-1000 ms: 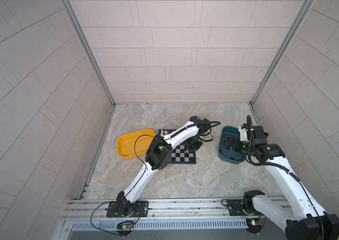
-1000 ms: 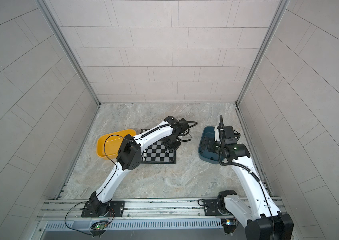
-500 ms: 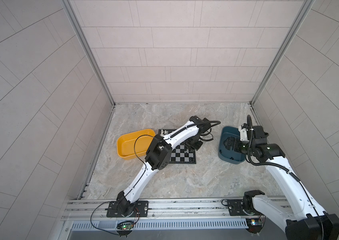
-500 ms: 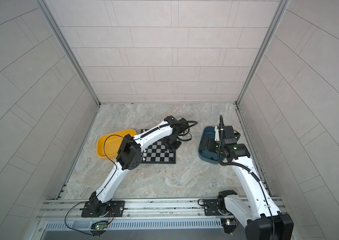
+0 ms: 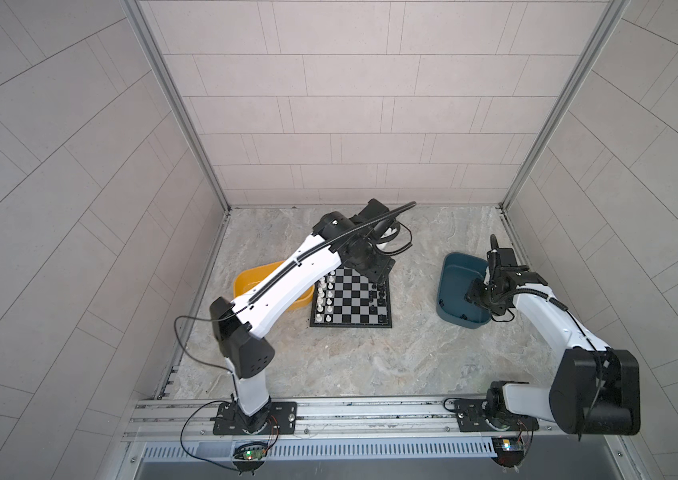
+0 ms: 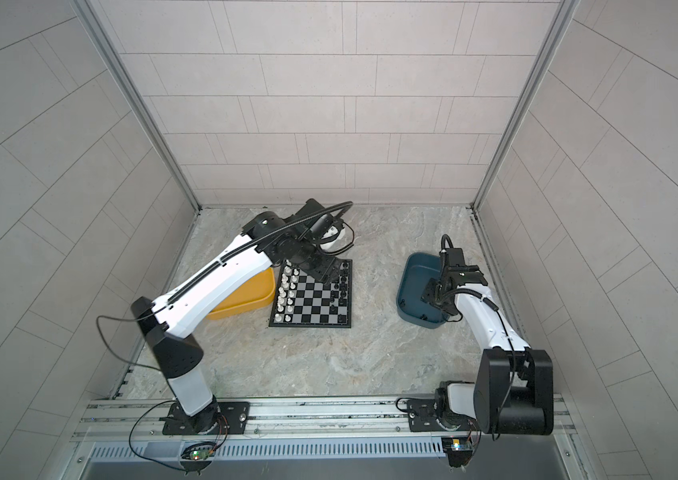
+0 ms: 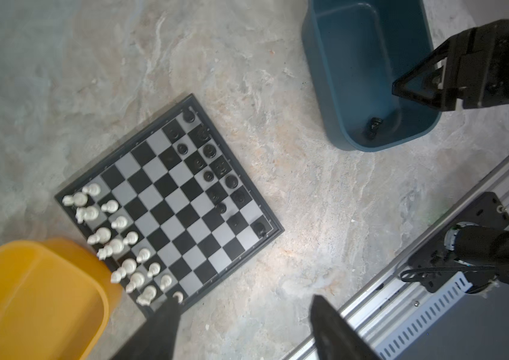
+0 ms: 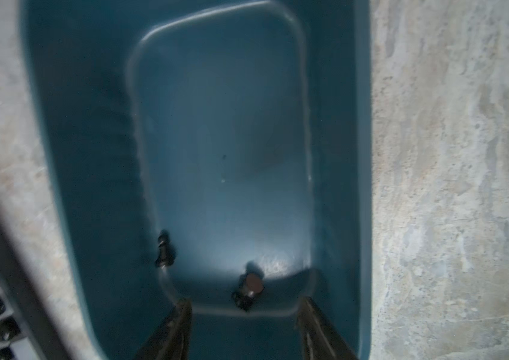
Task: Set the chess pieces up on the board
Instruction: 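Raise the left gripper from the board while the right gripper lowers into the teal tray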
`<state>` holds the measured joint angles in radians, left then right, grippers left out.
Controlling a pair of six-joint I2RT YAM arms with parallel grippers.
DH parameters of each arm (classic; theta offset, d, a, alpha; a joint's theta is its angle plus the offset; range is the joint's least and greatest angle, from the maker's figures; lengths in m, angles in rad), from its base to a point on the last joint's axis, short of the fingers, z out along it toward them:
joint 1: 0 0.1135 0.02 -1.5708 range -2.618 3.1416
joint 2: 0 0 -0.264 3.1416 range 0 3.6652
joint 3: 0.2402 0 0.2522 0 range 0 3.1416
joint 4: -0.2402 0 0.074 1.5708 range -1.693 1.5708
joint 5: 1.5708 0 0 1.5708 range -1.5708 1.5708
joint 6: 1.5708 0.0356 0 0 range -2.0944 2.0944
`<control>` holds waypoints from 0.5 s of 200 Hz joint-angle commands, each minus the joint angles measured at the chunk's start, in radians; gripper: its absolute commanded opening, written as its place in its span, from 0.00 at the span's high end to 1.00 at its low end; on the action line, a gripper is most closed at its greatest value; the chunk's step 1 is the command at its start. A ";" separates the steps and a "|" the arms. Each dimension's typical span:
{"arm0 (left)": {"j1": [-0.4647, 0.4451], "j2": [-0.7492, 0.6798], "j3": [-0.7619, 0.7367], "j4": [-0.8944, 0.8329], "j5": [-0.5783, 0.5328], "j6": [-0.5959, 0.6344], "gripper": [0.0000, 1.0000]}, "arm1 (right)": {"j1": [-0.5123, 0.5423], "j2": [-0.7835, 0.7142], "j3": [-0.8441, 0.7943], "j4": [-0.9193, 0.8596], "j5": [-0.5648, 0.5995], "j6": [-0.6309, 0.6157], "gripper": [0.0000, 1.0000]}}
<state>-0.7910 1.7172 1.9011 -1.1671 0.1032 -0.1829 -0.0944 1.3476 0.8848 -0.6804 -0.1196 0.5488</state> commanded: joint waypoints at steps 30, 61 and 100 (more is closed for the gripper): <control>0.034 -0.155 -0.276 0.157 -0.019 -0.013 0.00 | -0.046 0.247 0.166 -0.023 0.209 0.076 0.48; 0.051 -0.217 -0.353 0.175 -0.039 -0.019 0.00 | -0.084 0.231 0.138 -0.072 0.231 0.127 0.54; 0.069 -0.235 -0.381 0.182 -0.027 -0.024 0.00 | -0.084 0.066 0.001 -0.110 0.225 0.160 0.58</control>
<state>-0.7334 1.5120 1.5326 -1.0107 0.0845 -0.1944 -0.1795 1.5158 0.9501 -0.7132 0.0841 0.6651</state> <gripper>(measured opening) 0.998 0.420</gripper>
